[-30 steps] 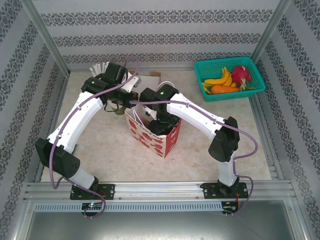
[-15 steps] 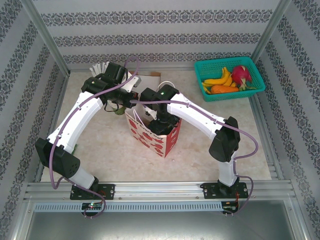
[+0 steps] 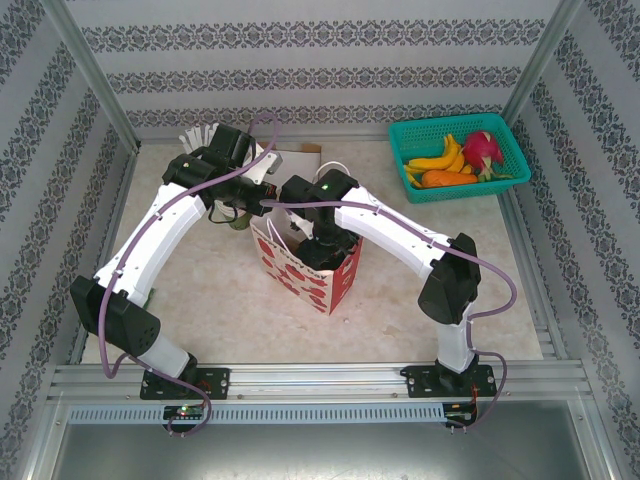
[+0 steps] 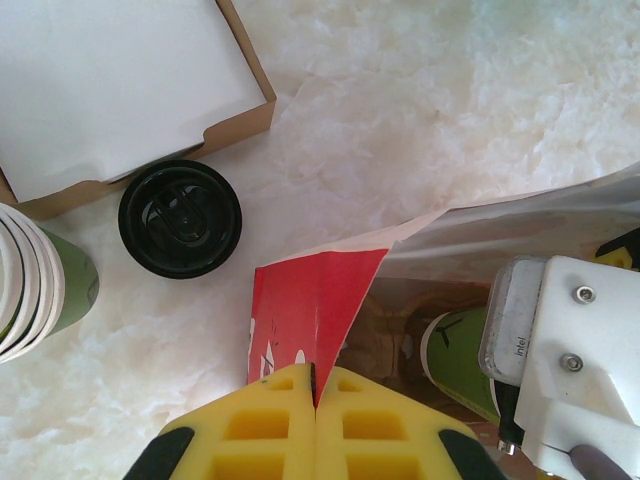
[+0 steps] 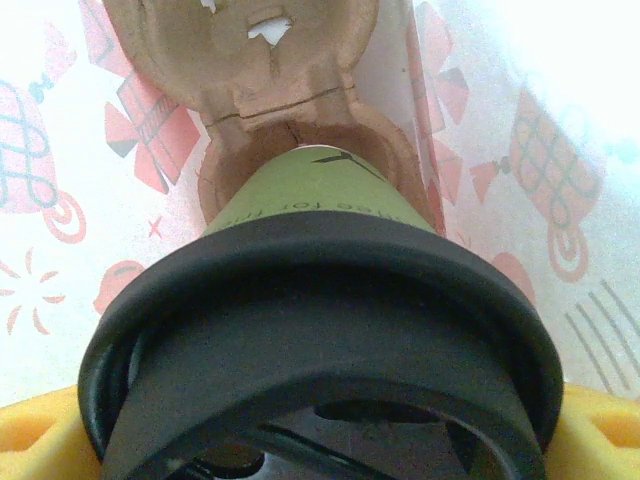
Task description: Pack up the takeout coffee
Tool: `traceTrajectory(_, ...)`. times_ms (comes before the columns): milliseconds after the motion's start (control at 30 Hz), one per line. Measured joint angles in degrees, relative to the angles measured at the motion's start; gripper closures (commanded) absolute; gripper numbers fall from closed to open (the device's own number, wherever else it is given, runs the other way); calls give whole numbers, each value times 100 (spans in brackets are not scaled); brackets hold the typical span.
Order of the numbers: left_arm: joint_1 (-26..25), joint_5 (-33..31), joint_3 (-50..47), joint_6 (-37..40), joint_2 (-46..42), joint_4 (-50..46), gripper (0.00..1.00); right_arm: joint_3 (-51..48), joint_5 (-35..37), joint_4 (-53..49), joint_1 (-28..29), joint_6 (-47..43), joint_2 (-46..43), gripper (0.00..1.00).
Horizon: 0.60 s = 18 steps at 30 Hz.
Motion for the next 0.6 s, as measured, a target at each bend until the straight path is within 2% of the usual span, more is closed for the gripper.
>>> traceTrajectory(600, 0, 20, -31, 0, 0, 15, 100, -507, -105, 264, -76, 26, -39, 57)
